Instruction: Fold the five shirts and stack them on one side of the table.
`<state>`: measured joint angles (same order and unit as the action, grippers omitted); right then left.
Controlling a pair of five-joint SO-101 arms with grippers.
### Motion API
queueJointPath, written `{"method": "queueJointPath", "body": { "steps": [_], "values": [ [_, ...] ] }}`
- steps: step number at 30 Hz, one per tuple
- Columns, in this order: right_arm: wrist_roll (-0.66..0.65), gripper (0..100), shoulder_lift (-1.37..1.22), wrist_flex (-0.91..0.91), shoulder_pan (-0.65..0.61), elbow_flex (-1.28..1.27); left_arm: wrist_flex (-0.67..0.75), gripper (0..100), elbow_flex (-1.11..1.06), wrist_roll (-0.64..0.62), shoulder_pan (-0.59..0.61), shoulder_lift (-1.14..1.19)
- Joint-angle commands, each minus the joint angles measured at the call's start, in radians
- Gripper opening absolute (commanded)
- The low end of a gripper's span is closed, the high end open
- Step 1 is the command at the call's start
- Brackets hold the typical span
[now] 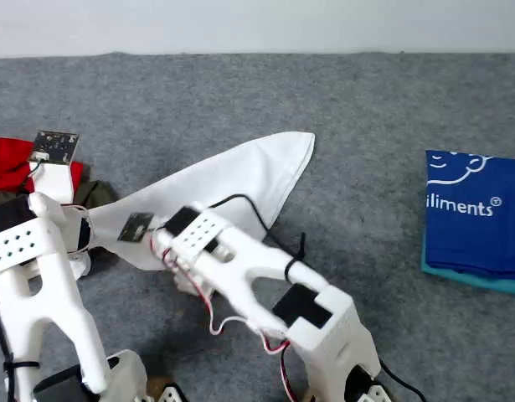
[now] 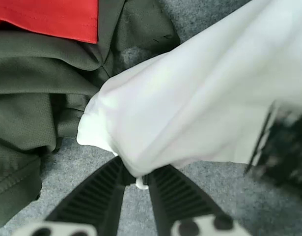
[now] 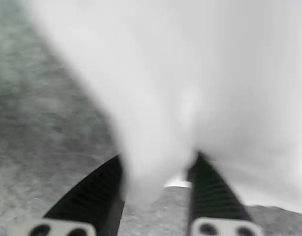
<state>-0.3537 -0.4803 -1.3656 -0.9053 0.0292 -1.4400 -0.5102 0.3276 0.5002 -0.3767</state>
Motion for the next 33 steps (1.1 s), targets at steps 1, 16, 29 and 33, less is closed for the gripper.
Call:
{"method": "queueJointPath", "body": {
  "steps": [1, 16, 29, 33],
  "values": [
    [-0.046, 1.9, -0.013, -0.041, 0.047, 0.012, -0.025, 1, 0.015, -0.005, 0.008, -0.015],
    [-0.149, 1.0, 0.153, -0.424, 0.289, 0.308, -0.319, 4, 0.338, 0.032, -0.049, -0.017],
    [-0.172, 1.0, 0.294, -0.427, 0.604, 0.308, -0.318, 23, 0.223, 0.038, -0.261, -0.316],
    [-0.178, 1.0, 0.305, -0.424, 0.67, 0.308, -0.318, 23, 0.079, 0.038, -0.327, -0.358]
  ]
}}
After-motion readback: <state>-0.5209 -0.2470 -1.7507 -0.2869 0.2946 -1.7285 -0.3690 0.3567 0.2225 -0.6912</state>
